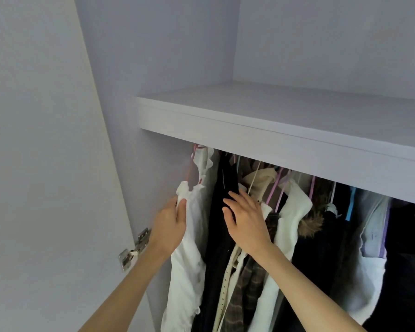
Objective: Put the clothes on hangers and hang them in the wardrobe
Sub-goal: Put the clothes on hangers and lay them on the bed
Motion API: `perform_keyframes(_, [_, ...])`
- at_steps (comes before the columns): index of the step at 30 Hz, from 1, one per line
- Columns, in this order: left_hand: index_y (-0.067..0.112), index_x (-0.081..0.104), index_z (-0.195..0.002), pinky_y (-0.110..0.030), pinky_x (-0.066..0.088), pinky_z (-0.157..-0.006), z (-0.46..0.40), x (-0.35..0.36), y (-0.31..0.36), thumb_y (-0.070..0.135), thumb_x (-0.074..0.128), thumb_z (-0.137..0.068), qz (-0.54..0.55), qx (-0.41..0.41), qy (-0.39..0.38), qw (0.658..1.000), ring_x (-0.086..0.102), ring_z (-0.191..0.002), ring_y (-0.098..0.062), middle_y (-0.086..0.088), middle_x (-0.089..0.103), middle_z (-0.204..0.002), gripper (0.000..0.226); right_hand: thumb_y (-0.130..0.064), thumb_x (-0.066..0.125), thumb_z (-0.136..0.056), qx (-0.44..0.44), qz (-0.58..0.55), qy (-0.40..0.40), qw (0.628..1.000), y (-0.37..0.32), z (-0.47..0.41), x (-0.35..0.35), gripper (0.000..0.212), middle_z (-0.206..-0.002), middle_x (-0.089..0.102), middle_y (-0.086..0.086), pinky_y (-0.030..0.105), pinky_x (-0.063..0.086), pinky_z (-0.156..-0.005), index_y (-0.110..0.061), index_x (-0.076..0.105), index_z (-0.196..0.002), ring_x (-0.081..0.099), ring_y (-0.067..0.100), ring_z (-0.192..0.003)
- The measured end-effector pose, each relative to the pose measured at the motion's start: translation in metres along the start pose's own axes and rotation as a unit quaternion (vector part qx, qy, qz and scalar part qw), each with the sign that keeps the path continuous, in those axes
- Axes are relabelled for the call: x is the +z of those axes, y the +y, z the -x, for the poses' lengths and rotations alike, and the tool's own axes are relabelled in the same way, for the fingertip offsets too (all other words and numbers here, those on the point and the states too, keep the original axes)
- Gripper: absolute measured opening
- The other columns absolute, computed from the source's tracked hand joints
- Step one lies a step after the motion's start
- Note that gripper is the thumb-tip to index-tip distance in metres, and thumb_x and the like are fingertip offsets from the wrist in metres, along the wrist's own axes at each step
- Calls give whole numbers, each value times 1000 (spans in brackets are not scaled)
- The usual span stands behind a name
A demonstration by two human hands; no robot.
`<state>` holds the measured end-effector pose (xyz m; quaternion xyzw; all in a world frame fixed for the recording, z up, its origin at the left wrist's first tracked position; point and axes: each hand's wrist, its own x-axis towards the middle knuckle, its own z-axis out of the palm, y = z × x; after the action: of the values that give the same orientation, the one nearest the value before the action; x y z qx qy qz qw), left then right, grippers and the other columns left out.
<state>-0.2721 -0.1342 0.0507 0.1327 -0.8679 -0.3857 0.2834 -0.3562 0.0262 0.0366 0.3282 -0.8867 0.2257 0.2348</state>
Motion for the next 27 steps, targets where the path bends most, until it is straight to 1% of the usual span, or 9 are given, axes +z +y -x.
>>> perform_keyframes(3, [14, 44, -82, -20, 32, -44, 42, -7, -3, 24, 37, -98, -19, 15, 14, 1000, 36, -42, -8, 5, 38, -49, 20, -33, 42, -94, 24, -97, 33, 994, -39, -2, -5, 38, -99, 68, 5, 37, 49, -87, -9, 69, -101, 59, 23, -97])
perform_keyframes(5, [17, 41, -80, -21, 29, -44, 66, -13, -3, 25, 37, -97, -31, 40, 5, 999, 37, -42, -9, 9, 37, -50, 20, -37, 45, -95, 94, -225, -35, 969, -71, -9, -10, 36, -102, 66, 3, 32, 45, -88, -11, 62, -112, 55, 18, -99])
perform_keyframes(9, [20, 38, -88, -31, 31, -51, 100, -32, -7, 32, 31, -99, -83, 52, -70, 993, 46, -49, -17, 10, 37, -53, 18, -24, 42, -98, 257, -434, -96, 858, -118, -20, -12, 22, -82, 61, 3, 20, 46, -65, -8, 54, -107, 56, 10, -68])
perform_keyframes(11, [21, 34, -87, -29, 29, -48, 113, -46, -13, 35, 30, -99, -90, 73, -131, 985, 40, -44, -12, 8, 37, -52, 19, -12, 36, -99, 326, -496, -114, 797, -128, -14, -13, 19, -66, 51, 3, 25, 47, -58, -7, 54, -102, 49, 13, -54])
perform_keyframes(13, [20, 40, -90, -30, 35, -52, 123, -61, -20, 41, 30, -98, -91, 100, -185, 973, 43, -49, -16, 2, 47, -56, 24, -7, 35, -98, 351, -516, -150, 767, -131, 0, -16, 19, -62, 44, 4, 27, 42, -49, -9, 53, -98, 42, 15, -50])
perform_keyframes(15, [23, 49, -101, -27, 42, -63, 131, -75, -31, 45, 30, -96, -95, 101, -204, 969, 50, -62, -12, 2, 61, -76, 29, -5, 35, -97, 349, -503, -180, 770, -130, 18, -22, 20, -60, 42, 3, 25, 36, -44, -10, 53, -92, 38, 14, -48])
perform_keyframes(19, [32, 47, -109, -25, 45, -78, 133, -94, -55, 37, 32, -95, -89, 112, -139, 980, 50, -86, -1, 12, 55, -103, 21, -10, 39, -97, 328, -435, -205, 813, -120, 50, -48, 23, -56, 39, -1, 21, 25, -40, -15, 57, -84, 31, 11, -46])
perform_keyframes(23, [24, 46, -129, -28, 42, -93, 120, -107, -49, 24, 38, -97, -98, 132, -87, 983, 48, -111, -11, 7, 49, -126, 33, -26, 55, -91, 260, -311, -143, 903, -103, 78, -72, 25, -55, 47, -6, 20, 30, -51, -8, 66, -79, 39, 10, -50])
perform_keyframes(27, [23, 39, -139, -25, 27, -107, 115, -111, -22, 37, 36, -97, -139, 156, -87, 974, 34, -130, -13, 4, 39, -143, 44, -40, 63, -84, 194, -243, -73, 948, -93, 95, -92, 53, -36, 35, -8, 25, 26, -52, -21, 37, -41, 31, 8, -44])
